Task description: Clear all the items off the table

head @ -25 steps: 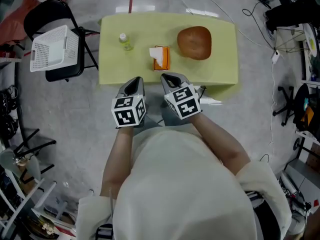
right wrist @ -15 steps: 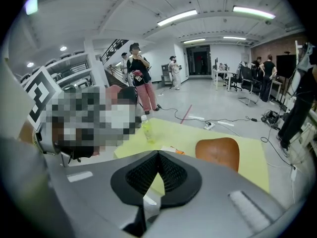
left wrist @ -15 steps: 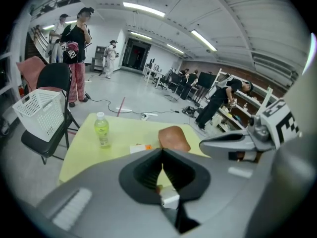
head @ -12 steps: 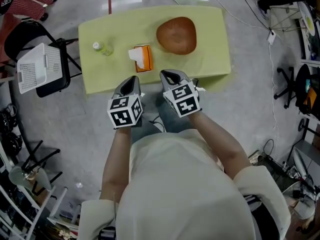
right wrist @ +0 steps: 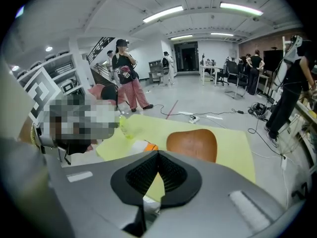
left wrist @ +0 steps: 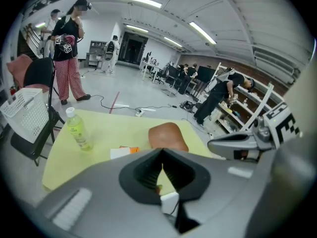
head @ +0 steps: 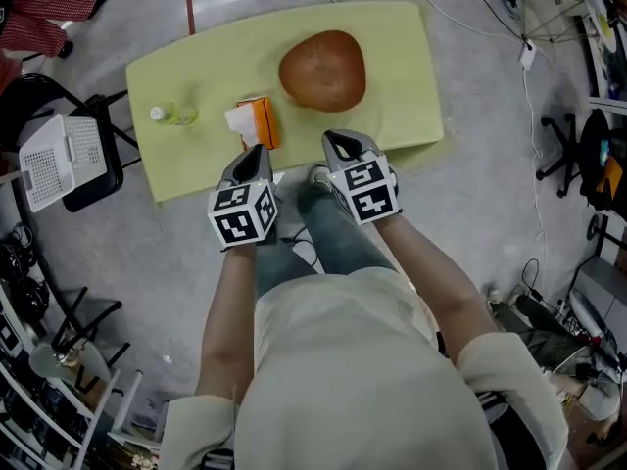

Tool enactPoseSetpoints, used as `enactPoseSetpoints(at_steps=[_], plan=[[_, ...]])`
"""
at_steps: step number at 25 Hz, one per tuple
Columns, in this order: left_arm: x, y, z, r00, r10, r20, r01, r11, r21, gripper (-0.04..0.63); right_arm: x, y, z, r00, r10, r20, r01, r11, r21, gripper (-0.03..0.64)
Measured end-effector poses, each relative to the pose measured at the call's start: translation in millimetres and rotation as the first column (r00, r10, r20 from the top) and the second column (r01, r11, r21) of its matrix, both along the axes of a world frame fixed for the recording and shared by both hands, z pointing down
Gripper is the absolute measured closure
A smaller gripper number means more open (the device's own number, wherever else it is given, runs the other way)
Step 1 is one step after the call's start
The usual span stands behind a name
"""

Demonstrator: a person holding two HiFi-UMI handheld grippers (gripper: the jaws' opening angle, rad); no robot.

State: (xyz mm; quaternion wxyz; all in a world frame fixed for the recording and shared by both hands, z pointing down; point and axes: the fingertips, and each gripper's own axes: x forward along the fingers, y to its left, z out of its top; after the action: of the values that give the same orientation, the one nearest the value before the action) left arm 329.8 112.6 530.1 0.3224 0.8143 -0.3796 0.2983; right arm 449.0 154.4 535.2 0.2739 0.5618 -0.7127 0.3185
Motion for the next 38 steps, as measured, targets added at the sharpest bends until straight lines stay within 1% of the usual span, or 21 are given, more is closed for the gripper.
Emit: enactPoseSetpoints(at_steps=[7,15,22,28,29,30,34,36,38], plan=[[30,-17,20,1.000,0.018,0.007,-0.018,1.000,-0.018,0.585,37,-12,21,0.999,0.048,-0.008,-0.048,0.999,-0.025,0.618],[61,-39,45,1.000,0.029,0.011,-0.029,0.999,-0.035,0.586,64,-23,54,0.995,0.096,0.002,-0.096,0.993,-0.069,0.618],[78,-57,81,0.999,0.037,0.023,-0.035,0.997,-0.068,0.585,86,-32,88,0.989,0.146,0.006,-0.145,0.983,-0.111,0.617],[84,-68,114,0.996,0.043,0.073,-0.036,0.995,-0.088,0.584,106,-32,115,0.975,0.222,0.018,-0.218,0.966,-0.136,0.617],[86,-70,120,0.996,0.046,0.080,-0.039,0.995,-0.091,0.574,109,-31,120,0.971,0.237,0.021,-0.232,0.963,-0.140,0.617],[88,-71,126,0.995,0.049,0.086,-0.041,0.995,-0.093,0.542,112,-32,124,0.968,0.251,0.024,-0.245,0.959,-0.145,0.616],[94,-80,148,0.993,0.046,0.111,-0.035,0.995,-0.097,0.510,123,-32,141,0.950,0.310,0.041,-0.299,0.940,-0.167,0.581],[97,-85,158,0.993,0.030,0.112,-0.018,0.994,-0.109,0.483,130,-32,149,0.937,0.345,0.045,-0.333,0.926,-0.175,0.568],[102,-91,167,0.994,0.005,0.109,0.008,0.993,-0.119,0.474,139,-32,155,0.924,0.379,0.047,-0.366,0.913,-0.179,0.548]])
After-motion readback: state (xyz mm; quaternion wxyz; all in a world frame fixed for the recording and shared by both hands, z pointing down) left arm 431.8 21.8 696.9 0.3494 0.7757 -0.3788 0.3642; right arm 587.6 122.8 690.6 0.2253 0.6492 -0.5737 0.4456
